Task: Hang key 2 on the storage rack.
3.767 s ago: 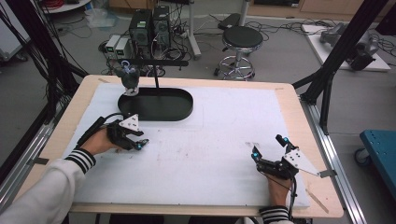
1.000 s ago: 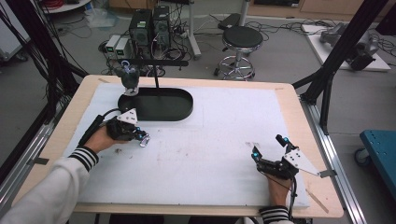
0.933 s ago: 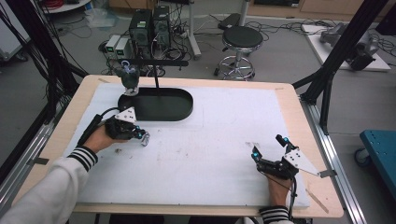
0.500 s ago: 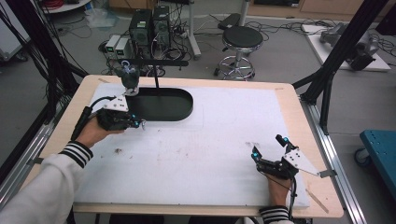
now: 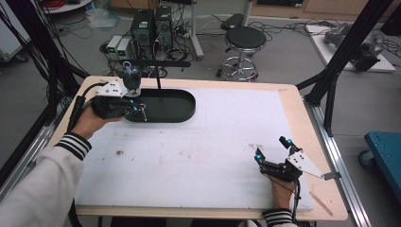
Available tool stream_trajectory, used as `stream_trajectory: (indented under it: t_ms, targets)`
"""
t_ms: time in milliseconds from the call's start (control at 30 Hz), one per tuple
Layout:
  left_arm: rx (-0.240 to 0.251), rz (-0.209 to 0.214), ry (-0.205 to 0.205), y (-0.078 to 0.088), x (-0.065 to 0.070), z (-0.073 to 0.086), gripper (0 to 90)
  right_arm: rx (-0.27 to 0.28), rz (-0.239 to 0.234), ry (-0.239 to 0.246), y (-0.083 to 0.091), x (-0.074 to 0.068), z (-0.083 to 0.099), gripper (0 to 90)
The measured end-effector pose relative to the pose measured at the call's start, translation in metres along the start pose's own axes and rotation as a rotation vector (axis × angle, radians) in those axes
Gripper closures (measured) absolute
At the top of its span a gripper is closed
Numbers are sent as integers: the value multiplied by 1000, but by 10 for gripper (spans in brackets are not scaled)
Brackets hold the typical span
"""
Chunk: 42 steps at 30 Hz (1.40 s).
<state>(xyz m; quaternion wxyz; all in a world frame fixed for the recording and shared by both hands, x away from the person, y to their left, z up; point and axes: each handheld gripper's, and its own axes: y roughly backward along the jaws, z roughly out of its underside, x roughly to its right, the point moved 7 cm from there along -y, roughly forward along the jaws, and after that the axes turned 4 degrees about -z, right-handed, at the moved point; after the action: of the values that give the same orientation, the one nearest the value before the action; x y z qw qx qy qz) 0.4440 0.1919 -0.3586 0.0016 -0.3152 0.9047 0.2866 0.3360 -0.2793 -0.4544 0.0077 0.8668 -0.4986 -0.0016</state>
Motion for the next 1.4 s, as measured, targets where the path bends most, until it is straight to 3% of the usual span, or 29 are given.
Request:
stream_trajectory:
  t_ms: [600, 1033, 1400]
  targets:
    - [39, -45, 37, 13, -37, -41, 881, -1, -2, 1, 0, 0, 0, 6]
    - [35, -49, 63, 4, -55, -62, 881, 0, -1, 1, 0, 0, 0, 7]
    - [-1, -56, 69, -7, -72, -74, 881, 1, -2, -7, 0, 0, 0, 7]
